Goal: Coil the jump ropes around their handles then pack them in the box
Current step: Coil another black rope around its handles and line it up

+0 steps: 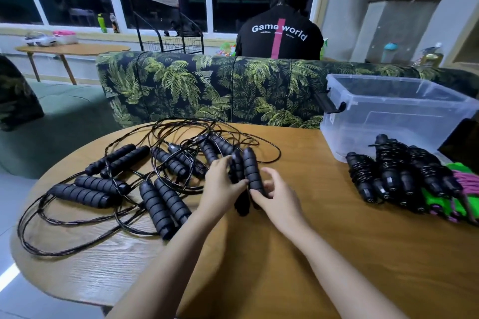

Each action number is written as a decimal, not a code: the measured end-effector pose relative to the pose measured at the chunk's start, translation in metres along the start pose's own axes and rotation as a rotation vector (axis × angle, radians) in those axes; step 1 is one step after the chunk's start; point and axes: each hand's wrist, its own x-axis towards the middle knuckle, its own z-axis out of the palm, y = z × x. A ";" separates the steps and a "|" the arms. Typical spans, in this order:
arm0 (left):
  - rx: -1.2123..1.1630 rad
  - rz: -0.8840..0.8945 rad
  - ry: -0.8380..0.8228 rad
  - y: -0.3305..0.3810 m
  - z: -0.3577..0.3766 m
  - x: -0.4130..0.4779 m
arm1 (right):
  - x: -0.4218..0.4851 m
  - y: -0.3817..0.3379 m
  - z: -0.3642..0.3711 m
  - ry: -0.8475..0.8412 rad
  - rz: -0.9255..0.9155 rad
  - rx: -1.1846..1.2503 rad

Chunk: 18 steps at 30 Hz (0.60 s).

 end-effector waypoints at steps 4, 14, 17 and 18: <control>-0.028 -0.008 -0.221 0.024 0.040 -0.007 | -0.022 0.031 -0.036 0.089 0.107 -0.061; 0.455 0.079 -0.365 0.044 0.071 -0.021 | -0.038 0.083 -0.075 -0.023 0.038 -0.181; 0.528 0.127 -0.403 0.047 0.078 -0.024 | -0.034 0.093 -0.092 0.062 0.027 -0.192; 0.497 0.155 -0.433 0.045 0.075 -0.022 | -0.033 0.095 -0.096 0.078 0.009 -0.190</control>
